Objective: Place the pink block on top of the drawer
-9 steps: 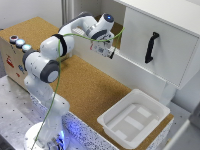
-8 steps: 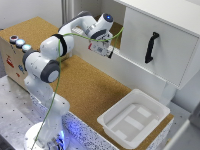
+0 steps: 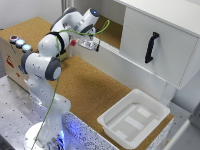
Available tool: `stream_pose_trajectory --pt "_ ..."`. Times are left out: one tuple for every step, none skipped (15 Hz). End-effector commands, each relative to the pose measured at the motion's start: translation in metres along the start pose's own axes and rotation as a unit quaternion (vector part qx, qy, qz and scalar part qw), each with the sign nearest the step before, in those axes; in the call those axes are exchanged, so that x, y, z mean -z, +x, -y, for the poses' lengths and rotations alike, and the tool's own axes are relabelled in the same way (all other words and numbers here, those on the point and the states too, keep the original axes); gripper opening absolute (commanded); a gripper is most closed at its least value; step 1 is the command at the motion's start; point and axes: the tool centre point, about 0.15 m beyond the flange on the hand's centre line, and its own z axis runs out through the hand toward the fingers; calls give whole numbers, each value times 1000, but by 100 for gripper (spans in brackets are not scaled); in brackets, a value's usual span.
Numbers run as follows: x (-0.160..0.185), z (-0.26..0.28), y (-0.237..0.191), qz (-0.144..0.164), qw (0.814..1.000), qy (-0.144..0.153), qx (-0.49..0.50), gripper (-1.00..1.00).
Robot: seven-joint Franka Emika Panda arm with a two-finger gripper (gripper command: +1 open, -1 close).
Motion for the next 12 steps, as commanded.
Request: stream_pose_trajectory --pt "-23 33 37 -33 995 5 89 -100" --pt "-25 40 40 -40 993 2 110 -100" --pt "-30 47 43 -44 990 2 131 -100" --pt "-34 51 46 -46 988 2 146 -100" --pt "-38 55 48 -48 986 6 160 -100" --pt "-42 59 50 -55 984 3 171 -100" --pt "-48 65 51 -64 980 -4 186 -100" --pt "-58 74 53 -71 976 -16 203 -100" --pt "-68 82 52 -80 971 -26 225 -100" --pt "-77 87 52 -86 966 -32 241 -100" --pt "-84 92 52 -95 963 -31 252 -100" --pt "-89 97 51 -109 959 -29 261 -100"
